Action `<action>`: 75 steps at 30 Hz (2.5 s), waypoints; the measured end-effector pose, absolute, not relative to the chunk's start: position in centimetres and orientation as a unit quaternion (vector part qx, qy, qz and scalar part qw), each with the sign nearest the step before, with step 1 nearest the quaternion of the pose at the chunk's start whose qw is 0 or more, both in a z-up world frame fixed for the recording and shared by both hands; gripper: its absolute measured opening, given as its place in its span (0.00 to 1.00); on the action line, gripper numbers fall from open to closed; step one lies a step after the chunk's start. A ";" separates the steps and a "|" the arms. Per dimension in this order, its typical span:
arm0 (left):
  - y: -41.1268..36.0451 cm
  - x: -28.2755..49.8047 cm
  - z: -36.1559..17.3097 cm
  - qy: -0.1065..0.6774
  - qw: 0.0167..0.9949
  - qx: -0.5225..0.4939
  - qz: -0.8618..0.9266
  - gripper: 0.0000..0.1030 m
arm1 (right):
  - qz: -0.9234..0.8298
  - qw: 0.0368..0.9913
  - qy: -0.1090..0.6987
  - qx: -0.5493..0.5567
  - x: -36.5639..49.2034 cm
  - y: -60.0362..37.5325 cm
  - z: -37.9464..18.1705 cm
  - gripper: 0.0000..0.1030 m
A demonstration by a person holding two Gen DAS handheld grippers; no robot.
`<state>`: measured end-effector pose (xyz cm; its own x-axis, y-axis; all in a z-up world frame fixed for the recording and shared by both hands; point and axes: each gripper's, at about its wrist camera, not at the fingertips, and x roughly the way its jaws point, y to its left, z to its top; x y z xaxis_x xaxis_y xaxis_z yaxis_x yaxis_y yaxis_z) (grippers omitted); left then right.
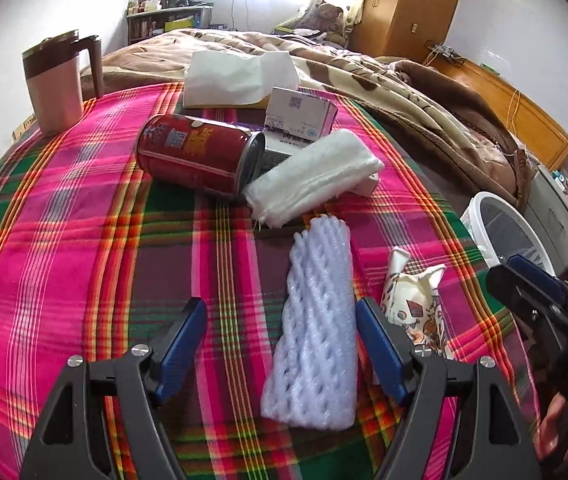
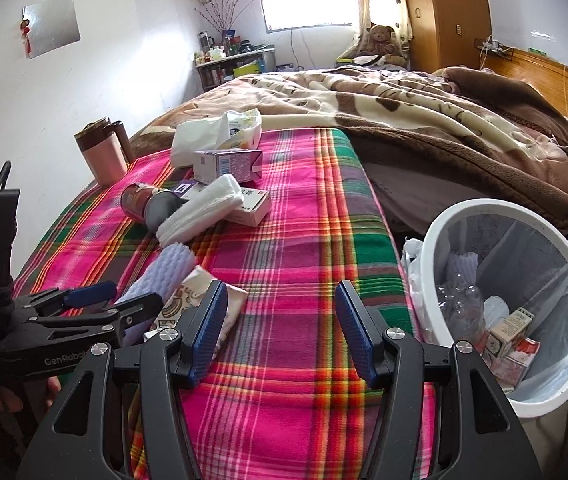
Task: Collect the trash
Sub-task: 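Grasp the white foam net with the left tool while the right tool grasps a printed wrapper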
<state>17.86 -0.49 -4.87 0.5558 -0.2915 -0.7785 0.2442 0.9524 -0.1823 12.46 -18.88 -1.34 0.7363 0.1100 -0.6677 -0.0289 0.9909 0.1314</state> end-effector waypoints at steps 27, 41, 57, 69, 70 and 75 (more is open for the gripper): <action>6.6 17.5 -5.1 0.436 0.892 -0.080 -0.087 0.41 | 0.072 0.902 0.419 0.071 14.2 -14.0 -4.0 0.56; 8.2 17.0 -5.3 0.435 0.892 -0.095 -0.076 0.41 | 0.093 0.905 0.411 0.060 14.1 -12.4 -3.9 0.36; 7.7 17.6 -5.1 0.434 0.894 -0.089 -0.073 0.42 | 0.096 0.909 0.401 0.055 14.9 -12.3 -3.5 0.34; 7.8 16.6 -4.4 0.426 0.897 -0.099 -0.070 0.32 | 0.095 0.916 0.385 0.053 14.9 -12.6 -2.9 0.34; 7.7 16.4 -4.2 0.423 0.898 -0.099 -0.071 0.32 | 0.095 0.917 0.384 0.054 14.7 -12.7 -2.8 0.34; 7.5 15.6 -3.1 0.411 0.903 -0.099 -0.077 0.32 | 0.092 0.922 0.371 0.059 14.4 -13.3 -1.9 0.34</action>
<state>15.65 7.47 -3.14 0.6500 -0.2200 -0.7274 0.0566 0.9685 -0.2424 14.42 -13.32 -1.90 0.7081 0.2140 -0.6729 -0.1267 0.9760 0.1771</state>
